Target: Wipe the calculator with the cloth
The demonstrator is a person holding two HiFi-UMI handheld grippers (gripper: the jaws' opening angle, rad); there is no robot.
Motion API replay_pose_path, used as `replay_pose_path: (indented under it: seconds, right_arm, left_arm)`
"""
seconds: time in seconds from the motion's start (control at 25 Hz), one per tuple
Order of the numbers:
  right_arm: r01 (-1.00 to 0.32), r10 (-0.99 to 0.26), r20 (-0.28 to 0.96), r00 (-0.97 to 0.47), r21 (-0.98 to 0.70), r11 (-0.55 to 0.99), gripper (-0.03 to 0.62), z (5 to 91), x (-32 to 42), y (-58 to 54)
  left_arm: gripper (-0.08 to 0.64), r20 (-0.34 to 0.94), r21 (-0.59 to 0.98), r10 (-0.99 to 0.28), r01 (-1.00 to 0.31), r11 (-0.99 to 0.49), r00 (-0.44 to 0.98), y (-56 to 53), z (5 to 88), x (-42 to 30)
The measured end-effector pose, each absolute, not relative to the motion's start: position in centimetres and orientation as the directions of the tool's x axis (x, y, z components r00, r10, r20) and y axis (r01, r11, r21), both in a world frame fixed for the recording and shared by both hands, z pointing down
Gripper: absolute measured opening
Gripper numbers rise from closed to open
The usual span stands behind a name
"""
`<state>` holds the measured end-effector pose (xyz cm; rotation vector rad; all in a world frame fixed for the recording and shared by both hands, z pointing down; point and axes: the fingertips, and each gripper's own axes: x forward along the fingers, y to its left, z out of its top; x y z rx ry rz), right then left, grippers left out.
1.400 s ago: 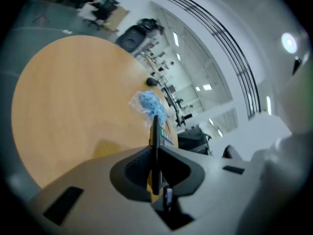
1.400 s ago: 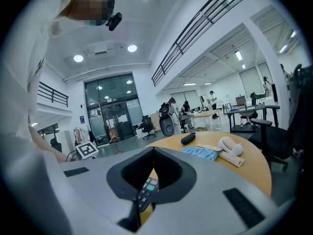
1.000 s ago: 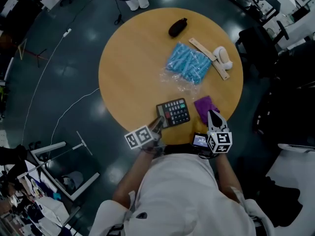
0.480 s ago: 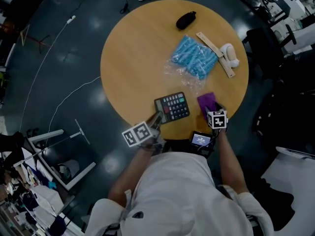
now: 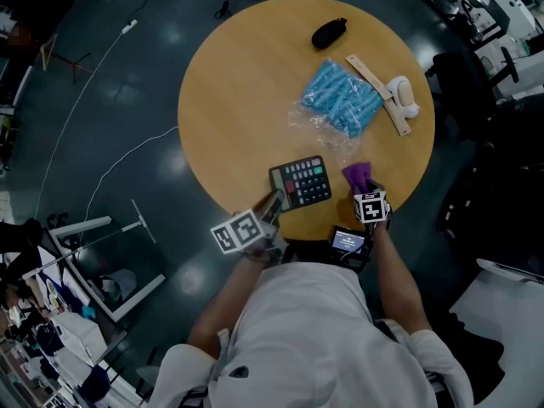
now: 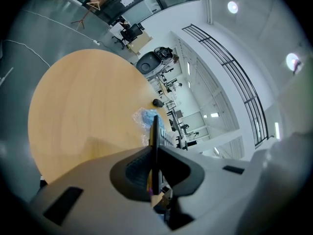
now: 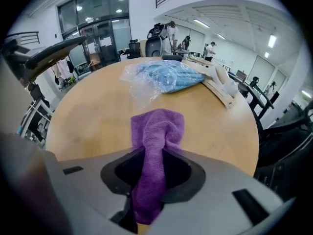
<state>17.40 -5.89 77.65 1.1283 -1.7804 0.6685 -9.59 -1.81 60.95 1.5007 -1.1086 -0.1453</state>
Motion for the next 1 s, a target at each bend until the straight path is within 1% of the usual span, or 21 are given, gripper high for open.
replay_pose_path:
  seconds: [0.12,0.24,0.36,0.44,0.52,0.6,0.72,0.84,1.0]
  right_arm:
    - [-0.893,-0.423,0.883,-0.201,0.013,0.45,0.092,77.1,17.1,-6.0]
    - [-0.895,-0.488,0.836,-0.25,-0.008,0.446,0.083,73.7,17.1,-6.5]
    - [-0.88,-0.58,0.748,-0.321,-0.01,0.474,0.083,66.4,15.9,-7.0]
    - [-0.851,-0.643,0.66,-0.388,0.012,0.526,0.081,59.8,13.8,-6.6]
    - [-0.804,-0.668,0.577,-0.47,0.032,0.593,0.081,53.8,10.5,-5.6]
    - [-0.751,-0.653,0.525,-0.546,0.039,0.659,0.081,49.9,6.7,-4.3]
    - [-0.693,-0.612,0.502,-0.611,0.034,0.72,0.081,47.9,1.8,-3.0]
    - [-0.665,-0.583,0.52,-0.625,0.037,0.746,0.081,48.2,-1.2,-2.3]
    - [-0.653,-0.568,0.566,-0.597,0.068,0.754,0.081,49.2,-2.7,-1.8]
  left_arm:
    - [0.044,0.476,0.83,-0.695,-0.536,0.153,0.539,-1.7,60.6,-9.6]
    - [0.044,0.466,0.835,-0.704,-0.529,0.15,0.536,-1.6,60.1,-9.6]
    - [0.044,0.455,0.836,-0.718,-0.529,0.142,0.526,-1.8,59.5,-9.8]
    - [0.044,0.448,0.835,-0.725,-0.535,0.131,0.523,-2.0,59.1,-9.7]
    - [0.044,0.436,0.836,-0.732,-0.536,0.115,0.523,-2.4,58.6,-9.5]
    - [0.044,0.418,0.84,-0.745,-0.533,0.099,0.52,-2.8,58.0,-9.2]
    - [0.044,0.391,0.841,-0.765,-0.537,0.07,0.511,-3.4,56.6,-8.5]
    - [0.044,0.369,0.84,-0.776,-0.541,0.042,0.511,-3.6,55.3,-7.3]
    - [0.044,0.332,0.85,-0.789,-0.526,0.013,0.517,-3.6,53.8,-6.8]
